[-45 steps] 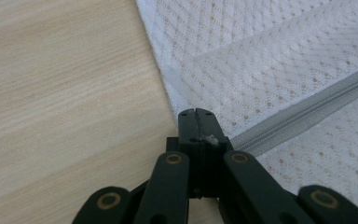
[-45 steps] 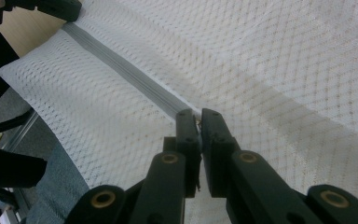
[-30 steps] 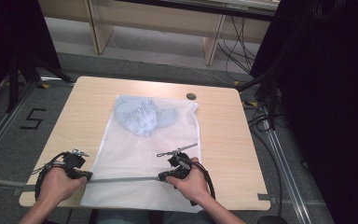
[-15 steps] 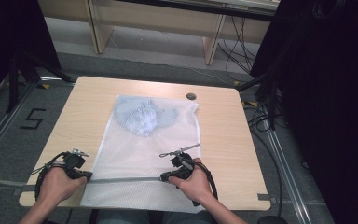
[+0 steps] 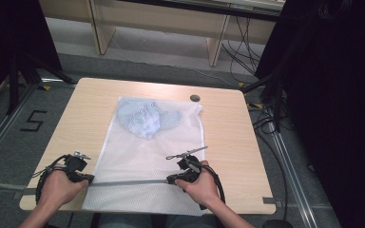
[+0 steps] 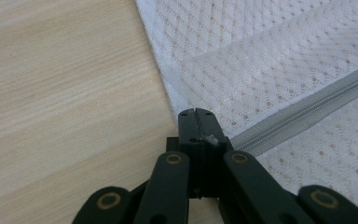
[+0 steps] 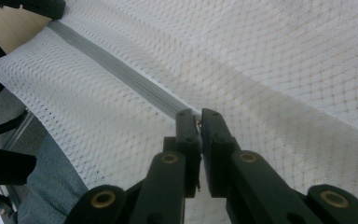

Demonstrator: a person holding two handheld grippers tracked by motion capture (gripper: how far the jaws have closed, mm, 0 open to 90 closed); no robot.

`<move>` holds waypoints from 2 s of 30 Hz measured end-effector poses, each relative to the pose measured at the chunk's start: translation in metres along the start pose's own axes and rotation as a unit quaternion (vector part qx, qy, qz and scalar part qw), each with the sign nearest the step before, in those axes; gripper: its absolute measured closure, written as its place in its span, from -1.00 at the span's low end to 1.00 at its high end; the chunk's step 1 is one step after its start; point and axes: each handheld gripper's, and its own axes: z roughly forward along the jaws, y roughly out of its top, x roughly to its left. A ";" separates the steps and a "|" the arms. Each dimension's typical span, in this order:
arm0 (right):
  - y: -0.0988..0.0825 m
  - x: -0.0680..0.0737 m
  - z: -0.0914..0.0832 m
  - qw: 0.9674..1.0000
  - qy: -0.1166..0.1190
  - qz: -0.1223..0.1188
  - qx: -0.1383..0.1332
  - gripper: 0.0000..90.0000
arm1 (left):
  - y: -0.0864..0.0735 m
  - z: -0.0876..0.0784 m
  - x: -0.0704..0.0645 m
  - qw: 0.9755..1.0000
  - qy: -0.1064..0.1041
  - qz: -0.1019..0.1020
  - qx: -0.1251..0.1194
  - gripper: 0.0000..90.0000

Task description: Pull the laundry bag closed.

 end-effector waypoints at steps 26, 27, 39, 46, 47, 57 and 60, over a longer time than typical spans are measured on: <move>-0.005 -0.009 -0.011 1.000 -0.012 0.017 0.004 0.93 | 0.001 -0.001 0.000 1.000 0.005 0.005 0.008 1.00; -0.005 -0.010 -0.011 1.000 -0.013 0.012 0.003 0.93 | 0.001 -0.001 0.000 1.000 0.002 0.005 0.006 1.00; -0.008 -0.014 -0.015 1.000 -0.012 0.014 0.003 0.93 | 0.001 -0.001 0.000 1.000 0.002 0.005 0.006 1.00; -0.010 -0.016 -0.016 1.000 -0.022 0.017 0.002 0.93 | 0.001 -0.001 0.000 1.000 0.002 0.008 0.008 1.00; -0.010 -0.016 -0.016 1.000 -0.022 0.015 0.001 0.93 | 0.001 -0.001 0.000 1.000 0.003 0.008 0.008 1.00; -0.012 -0.019 -0.020 0.999 -0.026 0.024 0.006 0.93 | 0.001 -0.001 0.000 1.000 0.002 0.008 0.008 1.00; -0.013 -0.019 -0.021 0.999 -0.021 0.026 0.002 0.93 | 0.001 -0.001 0.000 1.000 0.003 0.008 0.008 1.00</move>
